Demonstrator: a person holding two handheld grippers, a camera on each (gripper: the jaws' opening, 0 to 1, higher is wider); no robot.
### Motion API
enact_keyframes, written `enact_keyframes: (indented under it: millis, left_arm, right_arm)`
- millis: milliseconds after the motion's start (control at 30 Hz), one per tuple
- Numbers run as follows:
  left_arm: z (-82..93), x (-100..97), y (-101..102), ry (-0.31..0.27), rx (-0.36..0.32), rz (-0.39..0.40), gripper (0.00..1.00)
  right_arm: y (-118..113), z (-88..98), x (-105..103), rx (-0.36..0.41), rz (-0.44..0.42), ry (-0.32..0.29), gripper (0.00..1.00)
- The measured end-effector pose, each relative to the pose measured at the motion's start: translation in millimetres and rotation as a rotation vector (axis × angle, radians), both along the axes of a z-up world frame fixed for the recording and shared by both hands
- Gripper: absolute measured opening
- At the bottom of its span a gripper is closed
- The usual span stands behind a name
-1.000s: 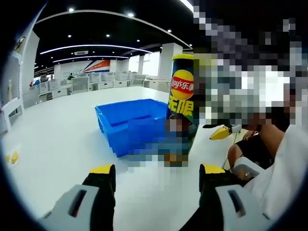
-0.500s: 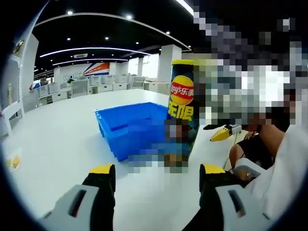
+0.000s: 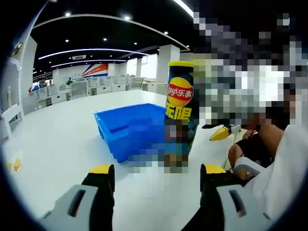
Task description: Open the lid of the chip container on the table, take out the chips, place them into the box in front of the container, and close the lid
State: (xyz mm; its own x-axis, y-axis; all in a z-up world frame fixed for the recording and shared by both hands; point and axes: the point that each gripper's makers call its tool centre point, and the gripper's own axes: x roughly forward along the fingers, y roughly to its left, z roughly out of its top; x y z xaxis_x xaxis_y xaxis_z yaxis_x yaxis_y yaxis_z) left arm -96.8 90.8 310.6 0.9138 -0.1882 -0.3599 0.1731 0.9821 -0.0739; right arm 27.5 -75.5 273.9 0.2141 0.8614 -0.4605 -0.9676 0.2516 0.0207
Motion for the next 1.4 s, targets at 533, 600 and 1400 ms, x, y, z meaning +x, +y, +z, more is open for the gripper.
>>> enact_keyframes:
  millis: [533,600,1400]
  left_arm:
    - [12.9,2.7,7,-0.046,0.061,-0.008,0.75]
    - [14.0,4.3,8,-0.052,0.056,-0.007,0.75]
    - [29.0,15.9,-11,-0.141,0.154,-0.214,0.76]
  right_arm:
    - [0,12.4,1,0.046,0.025,-0.006,0.47]
    - [0,15.7,0,0.053,0.034,-0.011,0.48]
    - [9,53.6,-15,0.161,0.119,-0.050,0.52]
